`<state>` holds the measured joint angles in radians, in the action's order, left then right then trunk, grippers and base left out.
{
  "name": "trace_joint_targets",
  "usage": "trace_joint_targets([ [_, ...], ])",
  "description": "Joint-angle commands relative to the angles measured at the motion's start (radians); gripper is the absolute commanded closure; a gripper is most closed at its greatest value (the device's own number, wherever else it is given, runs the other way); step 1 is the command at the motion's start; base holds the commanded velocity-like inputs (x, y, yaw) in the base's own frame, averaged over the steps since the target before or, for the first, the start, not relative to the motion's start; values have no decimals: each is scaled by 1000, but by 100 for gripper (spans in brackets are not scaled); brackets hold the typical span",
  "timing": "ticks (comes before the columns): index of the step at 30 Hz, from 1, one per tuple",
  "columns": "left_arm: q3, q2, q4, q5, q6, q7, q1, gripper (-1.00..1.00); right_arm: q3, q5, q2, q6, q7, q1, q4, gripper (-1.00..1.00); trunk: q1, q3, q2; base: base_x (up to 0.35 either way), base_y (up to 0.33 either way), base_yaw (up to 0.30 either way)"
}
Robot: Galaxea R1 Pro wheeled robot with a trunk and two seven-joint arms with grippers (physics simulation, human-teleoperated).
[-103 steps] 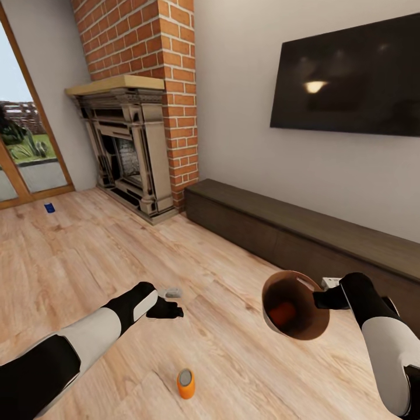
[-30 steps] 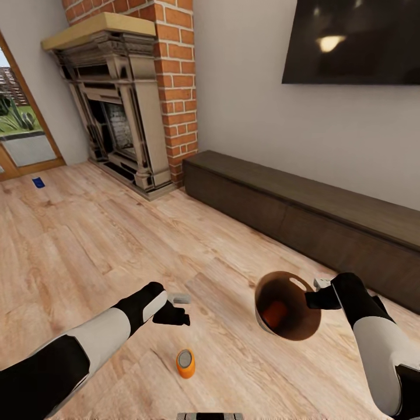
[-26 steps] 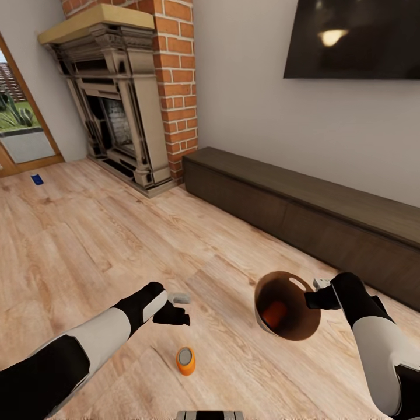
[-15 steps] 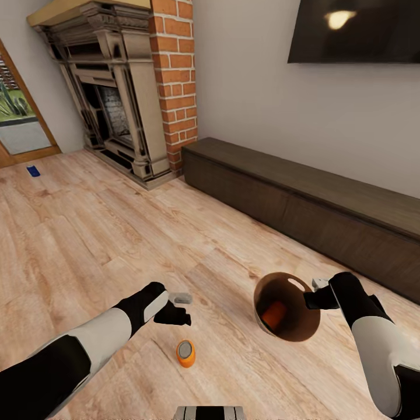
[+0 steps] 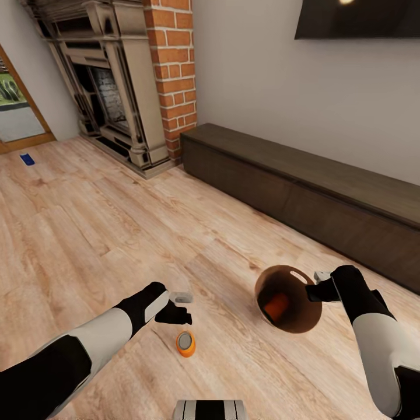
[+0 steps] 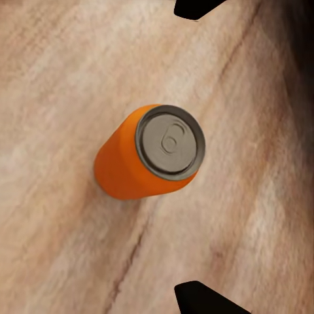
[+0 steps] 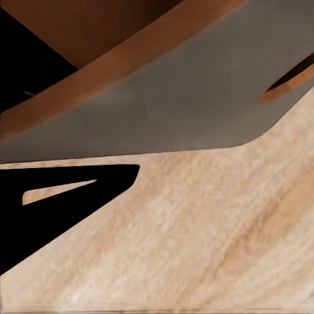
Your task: Put the three can of soda from the living room inside the tash can in the kitchen.
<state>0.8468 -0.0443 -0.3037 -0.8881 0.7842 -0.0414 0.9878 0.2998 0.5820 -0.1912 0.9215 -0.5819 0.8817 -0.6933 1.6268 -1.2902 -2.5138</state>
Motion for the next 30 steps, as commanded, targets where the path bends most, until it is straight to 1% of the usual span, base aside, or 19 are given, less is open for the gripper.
trace_joint_targets([
  [1, 0, 0, 0, 0, 0, 0, 0, -100, -7, -17, 0, 49, -8, 0, -43, 100, 0, -4, 0, 0, 0, 0],
  [2, 0, 0, 0, 0, 0, 0, 0, -100, -15, -17, 0, 68, -9, 0, -66, 100, 1, -8, -1, 0, 0, 0],
  [3, 0, -1, 0, 0, 0, 0, 0, -100, -37, -18, 0, 98, -12, 0, -108, 100, 1, -12, -1, 0, 0, 0],
  [4, 0, -1, 0, 0, 0, 0, 0, -100, -51, -18, 0, 109, -13, 0, -128, 100, 2, -16, -1, 0, 0, 0],
  [5, 0, -1, 0, 0, -1, 0, 0, -100, -75, -20, 0, 125, -14, 0, -160, 100, 2, -20, -1, 0, 0, 0],
  [6, 0, -2, 0, 0, -1, 0, 0, -100, -93, -22, 0, 126, -15, 1, -185, 100, 3, -23, -1, 0, 0, 0],
  [9, 0, -4, 0, 0, -2, 0, 0, -100, -112, -22, -1, 126, -16, 9, -214, 100, 4, -35, -2, 0, 0, 0],
  [13, 0, -5, 0, 0, -10, 0, 0, -100, -123, -21, -4, 126, -17, 34, -230, 100, 6, -50, -3, 0, 0, 0],
  [19, 0, -5, 0, 0, -15, 0, 0, -100, -126, -21, -13, 126, -18, 68, -234, 100, 8, -74, -4, 0, 0, 0],
  [20, 0, -5, 0, 0, -15, 0, 0, -100, -126, -21, -14, 126, -19, 76, -234, 100, 9, -78, -5, 0, 0, 0],
  [21, 0, -6, 0, 0, -15, 0, 0, -100, -126, -22, -16, 126, -25, 105, -233, 100, 9, -81, -5, 0, 0, 0],
  [24, 0, -7, 0, 0, -16, 0, 0, -100, -126, -22, -16, 126, -35, 125, -231, 100, 11, -93, -6, 0, 0, 0],
  [27, 0, -7, 0, 0, -16, 0, 0, -100, -126, -22, -17, 126, -46, 157, -218, 100, 12, -105, -6, 0, 0, 0],
  [30, 0, -7, 0, 0, -16, 0, 0, -100, -126, -21, -19, 126, -61, 185, -176, 100, 12, -105, -6, 0, 0, 0],
])
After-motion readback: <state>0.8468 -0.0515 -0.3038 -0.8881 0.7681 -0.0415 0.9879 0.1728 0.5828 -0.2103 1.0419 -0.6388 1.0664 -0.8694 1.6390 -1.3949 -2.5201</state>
